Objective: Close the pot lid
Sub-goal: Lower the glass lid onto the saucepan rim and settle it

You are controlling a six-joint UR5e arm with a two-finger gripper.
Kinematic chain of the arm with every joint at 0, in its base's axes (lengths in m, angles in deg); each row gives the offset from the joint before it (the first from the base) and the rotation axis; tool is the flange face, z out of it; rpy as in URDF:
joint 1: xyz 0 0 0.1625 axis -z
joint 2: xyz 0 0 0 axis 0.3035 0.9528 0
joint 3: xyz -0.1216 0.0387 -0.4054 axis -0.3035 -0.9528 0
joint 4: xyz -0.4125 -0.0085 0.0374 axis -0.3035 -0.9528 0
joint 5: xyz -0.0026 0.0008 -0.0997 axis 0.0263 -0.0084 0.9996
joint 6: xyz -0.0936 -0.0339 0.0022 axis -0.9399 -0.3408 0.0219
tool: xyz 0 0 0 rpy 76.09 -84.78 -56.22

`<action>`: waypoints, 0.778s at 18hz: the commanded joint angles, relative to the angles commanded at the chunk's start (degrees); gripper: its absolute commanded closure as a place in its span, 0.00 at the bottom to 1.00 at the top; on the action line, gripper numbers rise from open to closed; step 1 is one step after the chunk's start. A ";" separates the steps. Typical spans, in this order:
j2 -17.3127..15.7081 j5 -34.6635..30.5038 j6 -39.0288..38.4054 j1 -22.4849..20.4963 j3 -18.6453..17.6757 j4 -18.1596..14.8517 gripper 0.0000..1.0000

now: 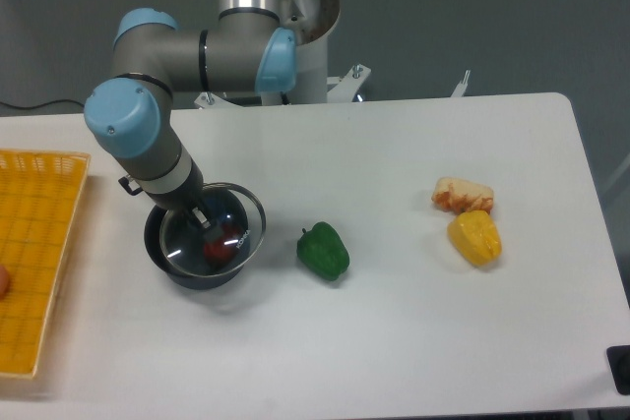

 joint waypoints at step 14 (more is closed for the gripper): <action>0.70 0.70 -0.70 0.18 -0.18 -0.35 0.51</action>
